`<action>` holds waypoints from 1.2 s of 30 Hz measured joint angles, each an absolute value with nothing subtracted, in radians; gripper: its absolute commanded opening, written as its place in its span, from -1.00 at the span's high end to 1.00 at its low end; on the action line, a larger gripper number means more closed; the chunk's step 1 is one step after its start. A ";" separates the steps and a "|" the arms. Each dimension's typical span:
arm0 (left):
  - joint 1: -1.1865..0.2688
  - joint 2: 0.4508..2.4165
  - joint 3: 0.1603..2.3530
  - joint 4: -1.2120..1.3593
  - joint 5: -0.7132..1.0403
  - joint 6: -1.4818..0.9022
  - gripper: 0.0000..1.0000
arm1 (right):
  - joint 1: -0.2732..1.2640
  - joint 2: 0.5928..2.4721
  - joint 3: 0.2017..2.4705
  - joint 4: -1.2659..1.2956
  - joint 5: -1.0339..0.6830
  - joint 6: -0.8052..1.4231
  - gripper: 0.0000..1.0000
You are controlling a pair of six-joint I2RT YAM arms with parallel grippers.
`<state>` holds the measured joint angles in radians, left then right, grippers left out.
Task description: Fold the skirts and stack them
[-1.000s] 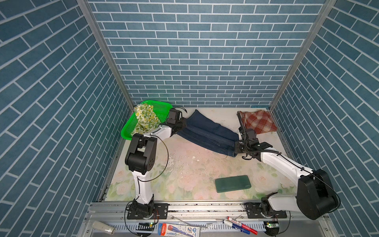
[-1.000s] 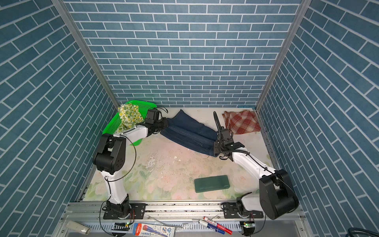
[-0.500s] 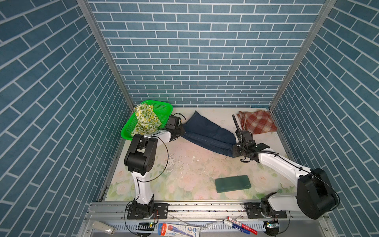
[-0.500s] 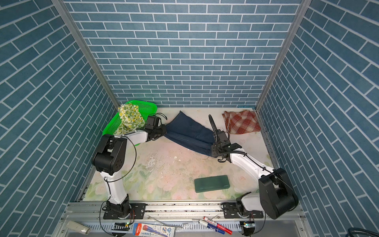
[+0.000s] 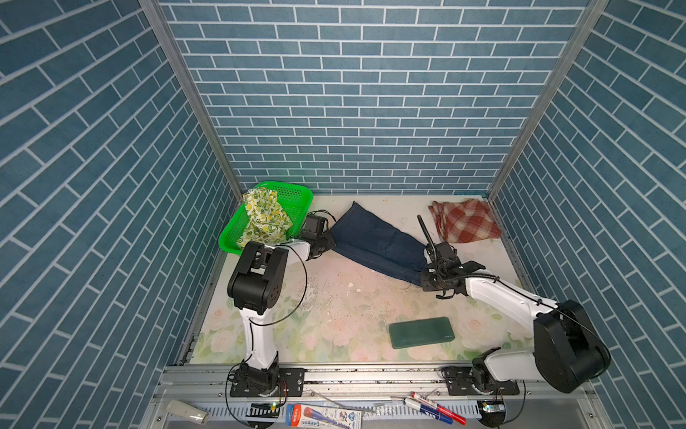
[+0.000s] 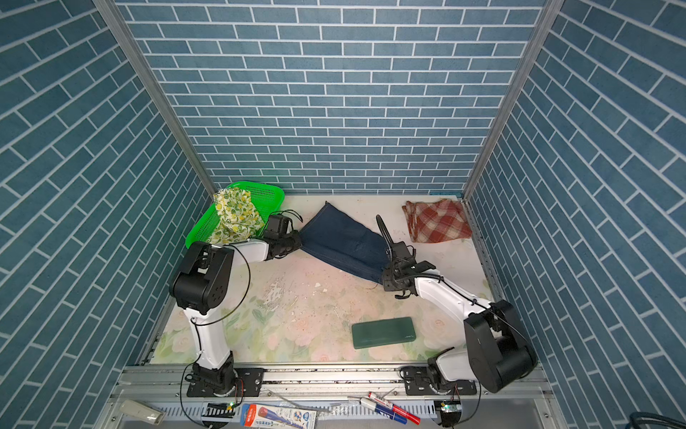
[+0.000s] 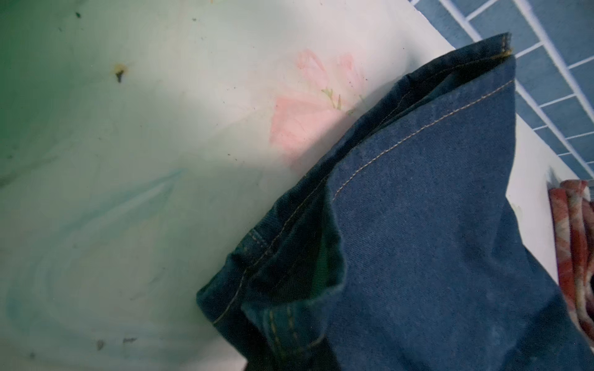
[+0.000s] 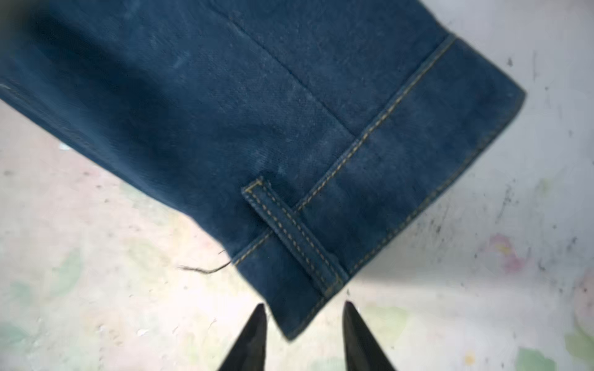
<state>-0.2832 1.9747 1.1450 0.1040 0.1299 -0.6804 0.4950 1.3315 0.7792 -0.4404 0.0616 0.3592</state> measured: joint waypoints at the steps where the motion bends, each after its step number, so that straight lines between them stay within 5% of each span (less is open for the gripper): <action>1: -0.282 1.975 1.145 0.104 0.127 -0.682 0.13 | 0.495 1.310 0.781 -0.450 0.058 0.360 0.06; 8: -0.279 1.975 1.160 0.097 0.118 -0.674 -0.18 | 0.495 1.259 0.862 -0.485 0.050 0.362 0.13; 24: -0.279 2.011 1.264 0.035 0.071 -0.659 -0.02 | 0.495 1.510 0.823 -0.326 -0.025 0.417 0.39; 36: -0.288 2.008 1.266 0.020 0.051 -0.639 -0.19 | 0.496 1.389 0.746 -0.312 -0.057 0.451 -0.21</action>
<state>-0.2878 2.0083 1.2655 0.0204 0.0505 -0.6388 0.4965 1.3888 0.7456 -0.3122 -0.0570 0.4511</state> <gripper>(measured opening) 0.571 0.592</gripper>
